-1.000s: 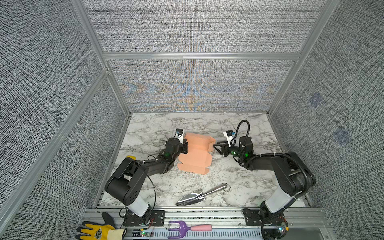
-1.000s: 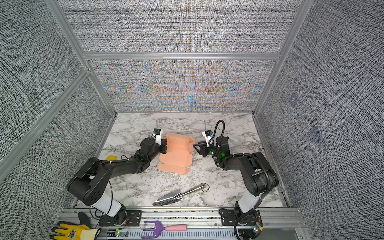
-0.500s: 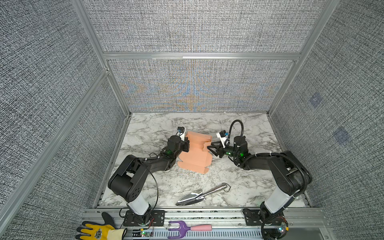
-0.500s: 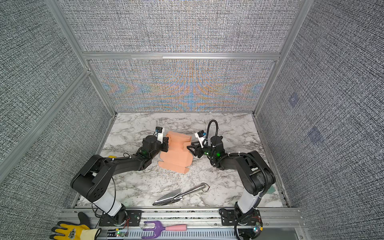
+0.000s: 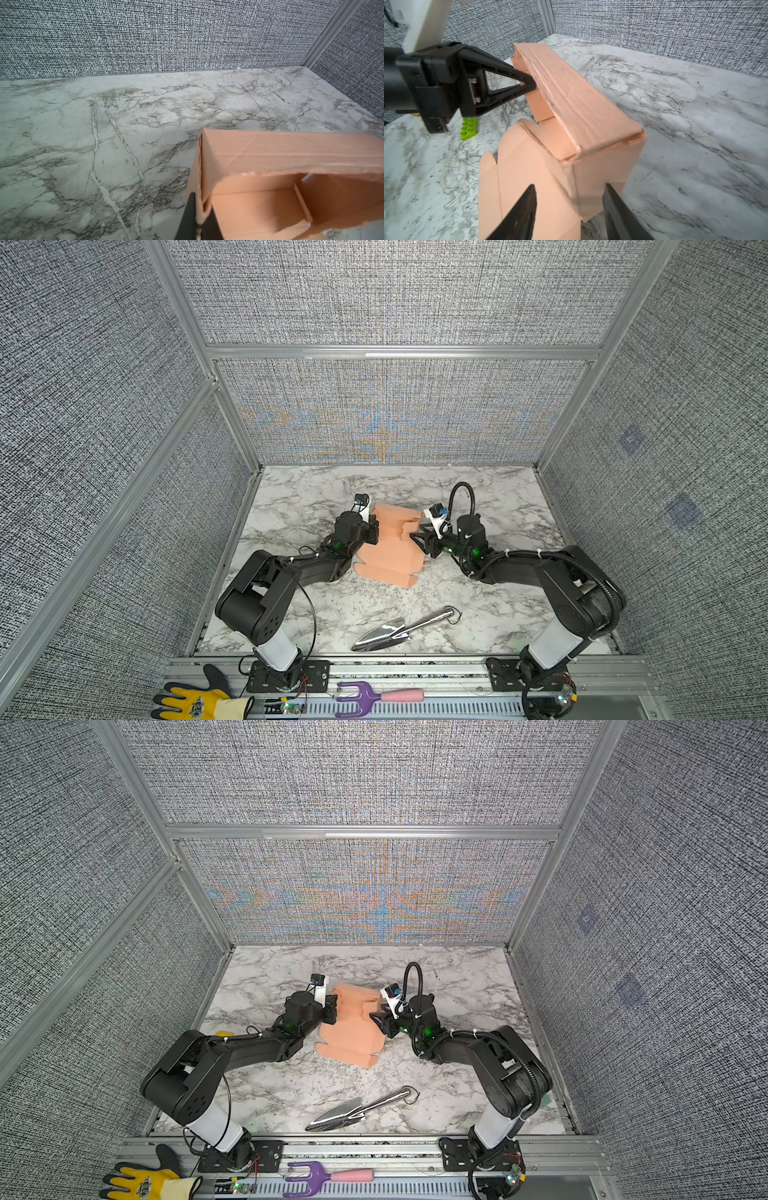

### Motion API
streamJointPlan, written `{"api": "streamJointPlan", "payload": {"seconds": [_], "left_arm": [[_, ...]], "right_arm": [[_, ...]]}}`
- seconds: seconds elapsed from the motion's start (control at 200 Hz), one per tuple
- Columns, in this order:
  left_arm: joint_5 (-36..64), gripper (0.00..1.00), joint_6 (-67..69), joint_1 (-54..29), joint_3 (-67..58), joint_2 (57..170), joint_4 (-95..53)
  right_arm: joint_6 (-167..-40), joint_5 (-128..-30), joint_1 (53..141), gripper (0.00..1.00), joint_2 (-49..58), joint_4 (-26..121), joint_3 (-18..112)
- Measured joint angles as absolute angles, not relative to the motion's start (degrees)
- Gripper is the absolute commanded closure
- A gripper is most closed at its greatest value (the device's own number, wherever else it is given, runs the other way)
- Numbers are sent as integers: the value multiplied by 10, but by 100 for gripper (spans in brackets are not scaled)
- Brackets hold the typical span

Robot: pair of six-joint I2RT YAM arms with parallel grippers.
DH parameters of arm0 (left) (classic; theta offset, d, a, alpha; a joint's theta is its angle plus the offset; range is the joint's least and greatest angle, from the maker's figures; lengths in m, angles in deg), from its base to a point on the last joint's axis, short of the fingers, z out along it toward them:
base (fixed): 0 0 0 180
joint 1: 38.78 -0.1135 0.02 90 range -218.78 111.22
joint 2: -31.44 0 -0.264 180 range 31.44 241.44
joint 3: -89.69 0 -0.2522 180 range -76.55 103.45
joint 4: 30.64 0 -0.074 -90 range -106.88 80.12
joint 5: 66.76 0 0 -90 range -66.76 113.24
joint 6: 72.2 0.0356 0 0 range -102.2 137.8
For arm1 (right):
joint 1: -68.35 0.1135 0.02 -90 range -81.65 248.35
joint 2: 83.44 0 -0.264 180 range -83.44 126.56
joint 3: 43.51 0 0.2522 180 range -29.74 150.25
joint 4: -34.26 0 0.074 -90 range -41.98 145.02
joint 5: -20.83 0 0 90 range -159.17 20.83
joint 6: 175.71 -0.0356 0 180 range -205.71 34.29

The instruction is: Fold the paper box

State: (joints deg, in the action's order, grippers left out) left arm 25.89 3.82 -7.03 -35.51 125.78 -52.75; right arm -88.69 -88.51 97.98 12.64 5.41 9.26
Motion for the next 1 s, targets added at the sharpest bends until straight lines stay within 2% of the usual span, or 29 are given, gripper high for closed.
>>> {"api": "streamJointPlan", "payload": {"seconds": [0.225,0.35,0.6,0.76,1.001], "left_arm": [[258,100,38,-66,-362,1247,-529],[258,100,35,-64,-371,1244,-533],[258,100,25,-58,-389,1244,-552],[265,100,17,-53,-395,1244,-570],[283,100,12,-47,-393,1244,-580]], "right_arm": [[-878,-764,1004,52,123,40,83],[-878,-707,1014,64,122,27,72],[-880,-652,1021,78,122,8,70],[-883,-620,1029,80,124,-6,70],[-885,-547,1050,91,137,-28,71]]}}
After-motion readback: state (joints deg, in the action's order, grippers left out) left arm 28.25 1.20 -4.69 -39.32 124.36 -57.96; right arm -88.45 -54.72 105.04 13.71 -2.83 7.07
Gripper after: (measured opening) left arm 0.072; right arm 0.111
